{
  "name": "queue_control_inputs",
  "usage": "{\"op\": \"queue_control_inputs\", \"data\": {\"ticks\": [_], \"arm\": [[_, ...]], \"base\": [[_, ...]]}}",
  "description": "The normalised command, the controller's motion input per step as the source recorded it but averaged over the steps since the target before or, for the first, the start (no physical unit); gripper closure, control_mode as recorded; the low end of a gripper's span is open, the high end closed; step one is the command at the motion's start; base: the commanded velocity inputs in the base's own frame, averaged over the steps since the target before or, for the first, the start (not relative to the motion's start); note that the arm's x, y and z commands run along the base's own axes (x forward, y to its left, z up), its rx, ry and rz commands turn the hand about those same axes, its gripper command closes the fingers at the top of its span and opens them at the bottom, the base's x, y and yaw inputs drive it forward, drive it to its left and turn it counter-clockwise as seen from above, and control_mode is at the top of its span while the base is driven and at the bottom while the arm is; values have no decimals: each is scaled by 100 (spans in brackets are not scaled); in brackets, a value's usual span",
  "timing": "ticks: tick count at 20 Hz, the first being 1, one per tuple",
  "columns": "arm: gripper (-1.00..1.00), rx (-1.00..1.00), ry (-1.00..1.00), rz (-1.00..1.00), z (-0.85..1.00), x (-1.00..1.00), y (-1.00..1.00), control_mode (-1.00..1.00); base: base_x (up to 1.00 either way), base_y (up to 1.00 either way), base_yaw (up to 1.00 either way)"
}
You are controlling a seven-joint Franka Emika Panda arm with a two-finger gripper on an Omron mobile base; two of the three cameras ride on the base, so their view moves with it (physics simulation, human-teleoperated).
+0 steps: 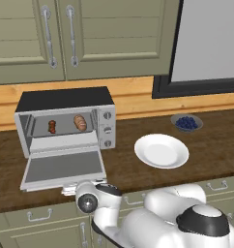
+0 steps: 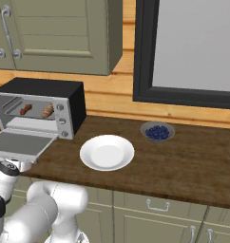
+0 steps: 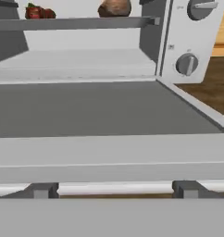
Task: Pick up the kebab skewer and baguette bread, and place them inside the toaster oven. Close the toaster oven door and start by setting the timer.
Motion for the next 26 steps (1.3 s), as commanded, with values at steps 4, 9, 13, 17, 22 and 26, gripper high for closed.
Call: {"op": "queue_control_inputs", "data": {"ticks": [4,9,13,17,22,26], "arm": [[-100,4,-5,-3,99,64,-33,-100],[-100,4,-5,-3,87,68,-39,-100],[-100,4,-3,-3,71,70,-41,-100],[-100,2,0,-3,36,78,-39,-100],[-100,1,0,-1,1,72,-29,-100],[-100,0,0,-1,0,74,-25,-100]], "base": [[0,0,0],[0,0,0],[0,0,0],[0,0,0],[0,0,0],[0,0,0]]}}
